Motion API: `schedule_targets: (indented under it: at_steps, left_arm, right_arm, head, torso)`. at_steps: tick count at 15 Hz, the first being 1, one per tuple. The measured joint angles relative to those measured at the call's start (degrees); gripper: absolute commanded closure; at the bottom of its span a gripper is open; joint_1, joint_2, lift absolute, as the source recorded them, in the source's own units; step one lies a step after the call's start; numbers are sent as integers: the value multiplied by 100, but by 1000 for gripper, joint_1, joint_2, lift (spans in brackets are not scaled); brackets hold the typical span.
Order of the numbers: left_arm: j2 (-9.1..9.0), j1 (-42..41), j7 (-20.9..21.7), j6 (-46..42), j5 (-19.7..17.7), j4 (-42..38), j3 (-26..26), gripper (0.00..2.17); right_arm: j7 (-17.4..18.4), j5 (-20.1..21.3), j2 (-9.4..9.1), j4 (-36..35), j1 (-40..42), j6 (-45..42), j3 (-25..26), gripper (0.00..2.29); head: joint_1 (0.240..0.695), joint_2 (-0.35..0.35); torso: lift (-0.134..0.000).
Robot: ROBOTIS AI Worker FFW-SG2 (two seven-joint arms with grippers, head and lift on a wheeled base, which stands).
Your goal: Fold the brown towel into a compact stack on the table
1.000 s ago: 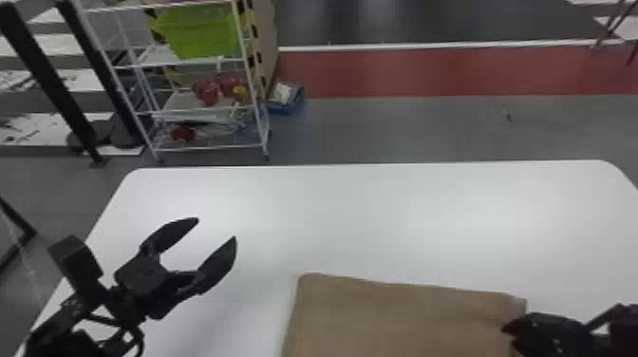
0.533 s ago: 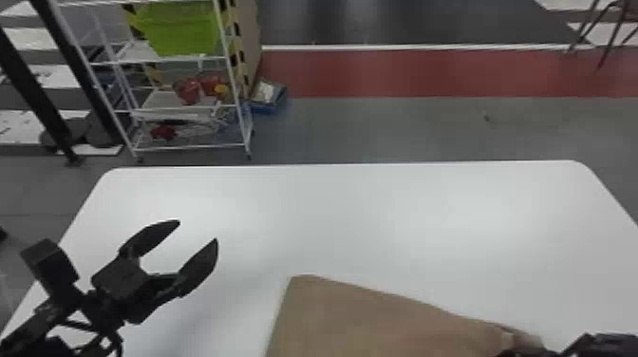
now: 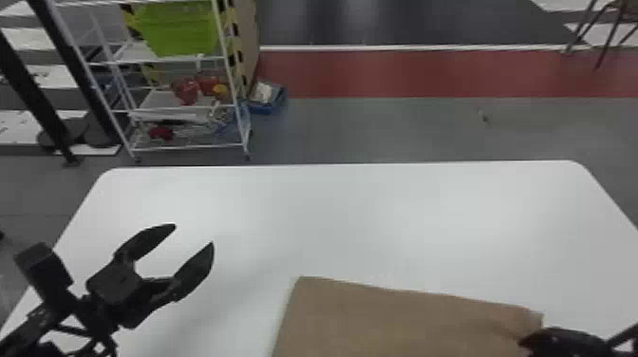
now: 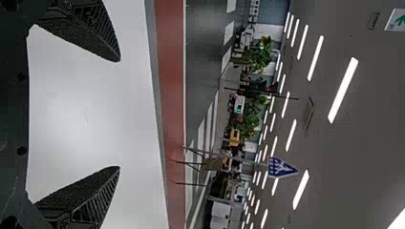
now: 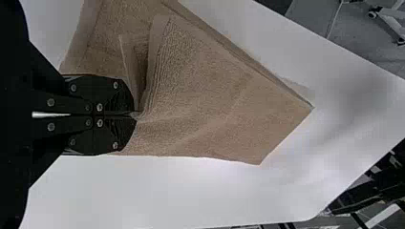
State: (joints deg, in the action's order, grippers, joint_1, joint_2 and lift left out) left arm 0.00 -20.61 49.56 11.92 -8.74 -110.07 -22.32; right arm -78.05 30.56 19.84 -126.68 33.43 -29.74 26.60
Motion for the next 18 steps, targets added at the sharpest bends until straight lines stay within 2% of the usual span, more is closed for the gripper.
schedule_targets:
  at_steps: [4,7,9,10,12,14,18]
  left_arm:
    - [0,4,4,-1,28,12,65,76]
    - [0,-3,19,-1,31,10,62,76]
    - [0,-9,19,8,31,-23,34,76]
    - [0,-16,19,23,31,-43,18,76]
    - [0,-21,19,30,23,-48,-1,76]
    - [0,2,8,19,21,-17,-2,76]
    - [0,31,1,28,40,12,2,76]
  right_arm:
    - [0,578,66,678,31,-260,-290,1706]
    - [0,705,92,785,-4,-312,-387,1706]
    - [0,349,95,565,-27,-317,-234,1706]
    - [0,-21,92,282,19,-258,4,1706]
    - [0,-383,90,-93,195,-165,421,1706]
    - [0,-309,90,21,293,-187,561,1706]
    - [0,119,86,440,360,-294,361,1706]
  head:
    - [695,-25]
    - [695,-28]
    - [695,-18]
    - [695,-13]
    - [695,-24]
    - [695,-43]
    - [695,-66]
  torso:
    - [-119]
    - [-119]
    - [-119]
    - [-119]
    - [-119]
    - [-119]
    - [-119]
